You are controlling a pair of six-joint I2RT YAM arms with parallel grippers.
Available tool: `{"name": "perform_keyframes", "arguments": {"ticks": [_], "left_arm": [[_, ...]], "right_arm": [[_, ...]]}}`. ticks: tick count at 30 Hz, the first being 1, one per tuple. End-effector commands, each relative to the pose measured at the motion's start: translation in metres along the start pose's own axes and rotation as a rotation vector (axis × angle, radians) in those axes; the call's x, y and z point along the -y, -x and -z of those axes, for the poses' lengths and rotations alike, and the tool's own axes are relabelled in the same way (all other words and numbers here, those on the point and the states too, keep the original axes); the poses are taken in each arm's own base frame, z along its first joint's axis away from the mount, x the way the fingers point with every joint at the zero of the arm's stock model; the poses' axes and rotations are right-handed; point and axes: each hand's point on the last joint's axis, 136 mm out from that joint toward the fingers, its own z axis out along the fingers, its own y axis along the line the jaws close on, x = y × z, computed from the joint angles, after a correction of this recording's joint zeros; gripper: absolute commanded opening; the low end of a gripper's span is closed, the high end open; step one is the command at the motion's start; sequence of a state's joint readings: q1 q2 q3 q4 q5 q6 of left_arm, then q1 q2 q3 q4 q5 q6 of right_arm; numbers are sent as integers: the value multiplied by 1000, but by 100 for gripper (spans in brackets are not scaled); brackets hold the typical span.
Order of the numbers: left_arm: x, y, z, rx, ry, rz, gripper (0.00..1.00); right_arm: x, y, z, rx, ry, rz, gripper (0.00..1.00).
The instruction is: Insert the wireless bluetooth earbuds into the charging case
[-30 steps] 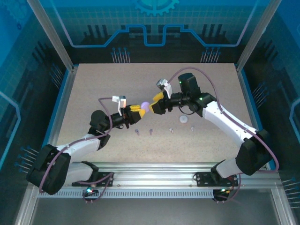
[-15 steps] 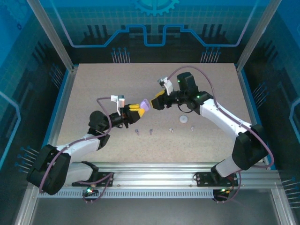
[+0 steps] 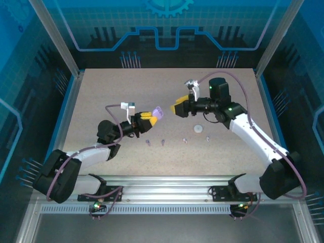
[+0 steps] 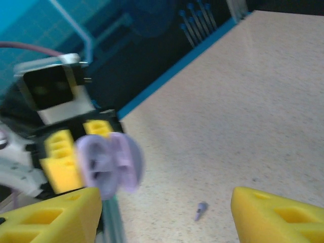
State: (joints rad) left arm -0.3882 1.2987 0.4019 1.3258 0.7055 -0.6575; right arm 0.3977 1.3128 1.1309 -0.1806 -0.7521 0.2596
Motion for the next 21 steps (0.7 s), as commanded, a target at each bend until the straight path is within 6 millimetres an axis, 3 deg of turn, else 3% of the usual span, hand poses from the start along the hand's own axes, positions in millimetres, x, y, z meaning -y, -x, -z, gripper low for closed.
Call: {"name": "perform_keyframes", "arguments": {"ticks": [1, 4, 8, 13, 18, 21], "left_arm": [[25, 17, -7, 14, -108, -60, 23], [29, 18, -7, 11, -121, -71, 24], [28, 20, -7, 27, -107, -80, 24], [8, 27, -2, 107, 4, -46, 25], [-8, 39, -2, 198, 85, 61, 22], [-4, 45, -7, 218, 70, 98, 22]], "right_arm": [[-35, -7, 15, -9, 151, 76, 69], [-54, -11, 23, -15, 225, 158, 71], [-47, -17, 19, -52, 166, 95, 71], [-26, -21, 10, -8, 85, -280, 65], [-20, -27, 13, 138, -6, -441, 63], [-21, -21, 16, 258, -22, -505, 63]]}}
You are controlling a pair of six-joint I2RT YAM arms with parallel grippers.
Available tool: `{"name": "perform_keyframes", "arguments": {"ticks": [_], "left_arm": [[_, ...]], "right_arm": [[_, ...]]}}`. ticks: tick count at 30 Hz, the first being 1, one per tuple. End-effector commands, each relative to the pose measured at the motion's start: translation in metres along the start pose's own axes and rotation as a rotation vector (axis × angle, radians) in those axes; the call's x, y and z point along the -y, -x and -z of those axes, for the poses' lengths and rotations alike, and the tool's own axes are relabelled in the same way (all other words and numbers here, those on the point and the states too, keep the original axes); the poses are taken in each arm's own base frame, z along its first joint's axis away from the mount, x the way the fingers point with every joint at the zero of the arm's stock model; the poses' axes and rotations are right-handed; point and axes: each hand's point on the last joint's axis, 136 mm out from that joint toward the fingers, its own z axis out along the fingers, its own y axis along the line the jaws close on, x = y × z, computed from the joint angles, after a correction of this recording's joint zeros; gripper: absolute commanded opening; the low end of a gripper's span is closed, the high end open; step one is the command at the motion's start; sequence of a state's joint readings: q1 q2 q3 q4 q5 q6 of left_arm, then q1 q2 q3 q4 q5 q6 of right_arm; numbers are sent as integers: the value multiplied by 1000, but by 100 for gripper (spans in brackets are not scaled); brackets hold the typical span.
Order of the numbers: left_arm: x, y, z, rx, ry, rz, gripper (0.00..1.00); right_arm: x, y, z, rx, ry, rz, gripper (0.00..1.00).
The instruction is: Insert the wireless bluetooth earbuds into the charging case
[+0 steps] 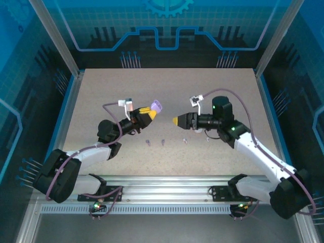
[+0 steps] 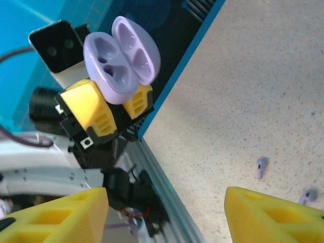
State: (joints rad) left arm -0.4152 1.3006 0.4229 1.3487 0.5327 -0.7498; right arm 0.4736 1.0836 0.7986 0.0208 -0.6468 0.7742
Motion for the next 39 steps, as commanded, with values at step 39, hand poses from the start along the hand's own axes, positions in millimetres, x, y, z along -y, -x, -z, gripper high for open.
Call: {"name": "perform_keyframes", "arguments": {"ticks": [39], "left_arm": [[90, 21, -10, -48, -304, -45, 23]], "right_arm": [[-79, 53, 8, -269, 433, 497, 55]]}}
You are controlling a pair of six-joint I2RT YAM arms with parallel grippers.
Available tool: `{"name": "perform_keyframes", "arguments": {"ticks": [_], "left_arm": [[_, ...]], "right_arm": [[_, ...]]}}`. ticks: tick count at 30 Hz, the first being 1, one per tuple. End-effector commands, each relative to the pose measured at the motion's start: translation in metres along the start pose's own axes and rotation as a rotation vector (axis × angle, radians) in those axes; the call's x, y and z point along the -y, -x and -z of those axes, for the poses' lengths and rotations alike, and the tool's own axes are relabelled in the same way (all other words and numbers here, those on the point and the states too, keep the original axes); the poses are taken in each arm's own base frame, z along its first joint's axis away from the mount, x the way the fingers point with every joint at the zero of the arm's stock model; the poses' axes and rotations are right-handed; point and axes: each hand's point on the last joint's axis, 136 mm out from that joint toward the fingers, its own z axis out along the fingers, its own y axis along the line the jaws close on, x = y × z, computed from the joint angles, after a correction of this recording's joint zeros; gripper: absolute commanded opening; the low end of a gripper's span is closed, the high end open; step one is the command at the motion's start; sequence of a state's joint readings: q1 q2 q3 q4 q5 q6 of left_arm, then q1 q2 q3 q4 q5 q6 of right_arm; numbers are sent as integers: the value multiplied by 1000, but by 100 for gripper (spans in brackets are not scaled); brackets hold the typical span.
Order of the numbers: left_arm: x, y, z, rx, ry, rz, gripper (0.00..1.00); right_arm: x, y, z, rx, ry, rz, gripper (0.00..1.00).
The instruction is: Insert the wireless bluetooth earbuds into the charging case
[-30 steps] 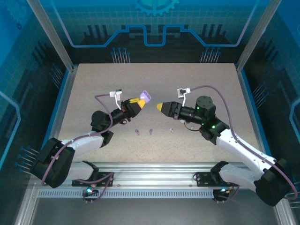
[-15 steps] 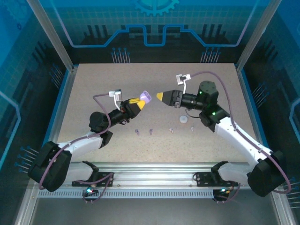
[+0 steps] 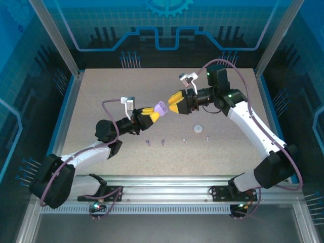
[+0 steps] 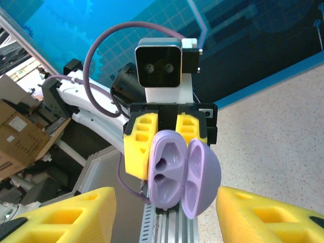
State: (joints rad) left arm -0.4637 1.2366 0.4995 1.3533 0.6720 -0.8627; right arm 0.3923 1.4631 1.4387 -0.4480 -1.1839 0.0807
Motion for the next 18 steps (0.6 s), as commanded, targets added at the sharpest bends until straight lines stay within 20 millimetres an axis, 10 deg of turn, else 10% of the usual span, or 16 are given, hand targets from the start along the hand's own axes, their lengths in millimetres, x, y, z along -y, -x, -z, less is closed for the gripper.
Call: {"name": "perform_keyframes", "arguments": {"ticks": [1, 18], "left_arm": [[28, 10, -4, 5, -90, -88, 23], [26, 7, -5, 1, -88, -96, 23]], "right_arm": [[2, -5, 9, -19, 30, 8, 55], [9, -9, -16, -80, 130, 0, 40]]}}
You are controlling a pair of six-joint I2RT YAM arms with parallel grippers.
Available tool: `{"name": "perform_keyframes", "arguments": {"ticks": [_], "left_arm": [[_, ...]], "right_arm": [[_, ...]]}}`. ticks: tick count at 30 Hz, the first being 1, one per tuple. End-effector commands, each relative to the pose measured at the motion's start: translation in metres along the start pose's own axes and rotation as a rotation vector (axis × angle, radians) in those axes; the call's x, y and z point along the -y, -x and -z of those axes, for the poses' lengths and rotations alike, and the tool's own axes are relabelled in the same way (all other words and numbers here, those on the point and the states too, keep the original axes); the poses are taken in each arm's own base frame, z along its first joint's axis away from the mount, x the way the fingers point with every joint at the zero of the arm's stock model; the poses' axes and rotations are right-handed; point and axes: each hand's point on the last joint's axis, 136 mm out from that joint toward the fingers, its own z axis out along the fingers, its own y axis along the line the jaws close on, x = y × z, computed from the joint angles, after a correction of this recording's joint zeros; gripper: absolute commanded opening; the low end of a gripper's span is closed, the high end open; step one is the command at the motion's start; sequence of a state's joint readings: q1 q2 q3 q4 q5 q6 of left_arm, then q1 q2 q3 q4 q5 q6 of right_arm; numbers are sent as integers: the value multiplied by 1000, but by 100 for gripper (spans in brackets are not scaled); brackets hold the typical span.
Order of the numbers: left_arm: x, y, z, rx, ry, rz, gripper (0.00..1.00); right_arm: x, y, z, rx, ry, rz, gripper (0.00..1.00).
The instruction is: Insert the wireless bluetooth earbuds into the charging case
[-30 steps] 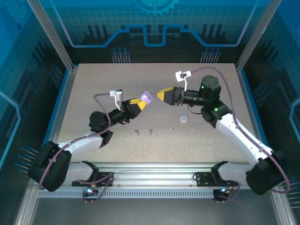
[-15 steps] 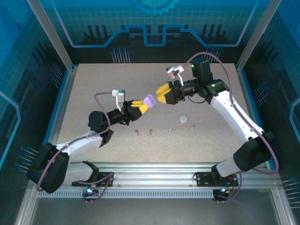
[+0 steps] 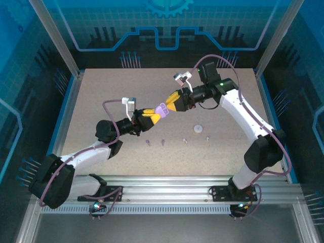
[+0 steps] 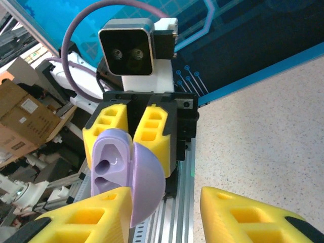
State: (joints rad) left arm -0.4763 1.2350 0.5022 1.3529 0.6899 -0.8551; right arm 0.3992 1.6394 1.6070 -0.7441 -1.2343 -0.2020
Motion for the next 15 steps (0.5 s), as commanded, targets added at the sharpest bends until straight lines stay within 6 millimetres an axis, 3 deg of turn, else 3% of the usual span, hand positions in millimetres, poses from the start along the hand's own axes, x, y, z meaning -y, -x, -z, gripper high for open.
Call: {"name": "perform_keyframes", "arguments": {"ticks": [1, 15], "left_arm": [[21, 11, -4, 19, -66, -92, 23], [19, 10, -3, 15, -64, -87, 23]], "right_arm": [[-16, 1, -7, -6, 74, 12, 40], [-16, -1, -16, -25, 96, 14, 26]]}}
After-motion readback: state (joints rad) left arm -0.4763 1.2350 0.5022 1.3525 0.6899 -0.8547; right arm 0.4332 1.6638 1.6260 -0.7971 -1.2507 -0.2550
